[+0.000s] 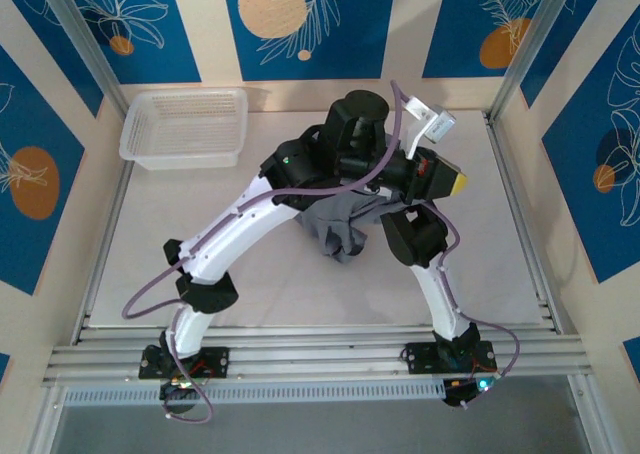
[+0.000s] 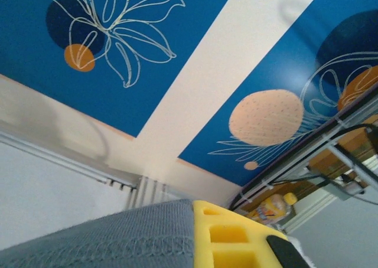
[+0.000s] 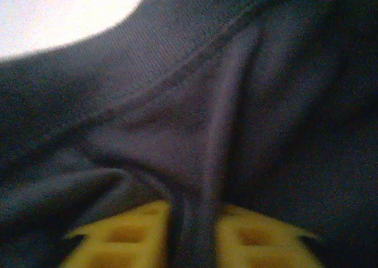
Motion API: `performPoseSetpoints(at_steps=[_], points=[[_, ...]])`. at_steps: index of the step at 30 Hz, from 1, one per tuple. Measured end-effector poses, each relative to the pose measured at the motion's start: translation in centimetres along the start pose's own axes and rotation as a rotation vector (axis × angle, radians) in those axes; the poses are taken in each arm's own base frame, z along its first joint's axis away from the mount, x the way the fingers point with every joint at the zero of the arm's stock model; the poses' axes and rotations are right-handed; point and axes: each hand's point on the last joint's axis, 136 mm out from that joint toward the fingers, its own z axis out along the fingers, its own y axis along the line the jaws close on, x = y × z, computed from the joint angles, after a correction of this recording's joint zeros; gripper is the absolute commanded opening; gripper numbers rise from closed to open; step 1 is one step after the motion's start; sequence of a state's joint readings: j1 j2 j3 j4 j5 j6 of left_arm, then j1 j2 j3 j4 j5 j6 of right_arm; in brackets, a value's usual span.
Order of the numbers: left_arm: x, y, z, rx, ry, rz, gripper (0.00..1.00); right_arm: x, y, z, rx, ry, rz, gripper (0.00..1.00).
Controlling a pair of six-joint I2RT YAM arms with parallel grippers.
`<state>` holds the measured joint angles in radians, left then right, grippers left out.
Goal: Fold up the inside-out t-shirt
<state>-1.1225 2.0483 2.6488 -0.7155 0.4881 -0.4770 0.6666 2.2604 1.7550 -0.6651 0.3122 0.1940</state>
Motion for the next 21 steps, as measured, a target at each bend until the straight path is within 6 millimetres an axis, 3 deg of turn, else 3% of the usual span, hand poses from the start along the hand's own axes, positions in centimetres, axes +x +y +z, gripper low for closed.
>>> performPoseSetpoints(at_steps=[3,5,8,12,15,17,21], points=[[1.3,0.9,-0.7,-0.077,0.020,0.021,0.00,1.1,0.1,-0.7,-0.060,-0.004,0.014,0.00],[1.6,1.8,-2.0,-0.129,0.017,0.023,0.00,3.0,0.1,-1.4,-0.104,0.014,0.028,0.00],[1.0,4.5,-5.3,-0.213,-0.025,0.001,0.00,6.2,0.1,-3.7,-0.174,0.019,0.064,0.00],[-1.4,13.7,-13.8,-0.477,-0.173,-0.074,0.00,7.8,1.2,-9.6,-0.311,-0.120,0.111,0.00],[-0.8,20.4,-20.1,-0.664,-0.250,-0.173,0.00,7.9,2.1,-14.9,-0.431,-0.291,0.127,0.00],[0.9,24.5,-23.6,-0.766,-0.282,-0.266,0.00,7.9,2.4,-18.3,-0.503,-0.401,0.126,0.00],[6.4,30.4,-26.5,-0.877,-0.264,-0.431,0.00,7.9,2.5,-23.4,-0.580,-0.557,0.113,0.00]])
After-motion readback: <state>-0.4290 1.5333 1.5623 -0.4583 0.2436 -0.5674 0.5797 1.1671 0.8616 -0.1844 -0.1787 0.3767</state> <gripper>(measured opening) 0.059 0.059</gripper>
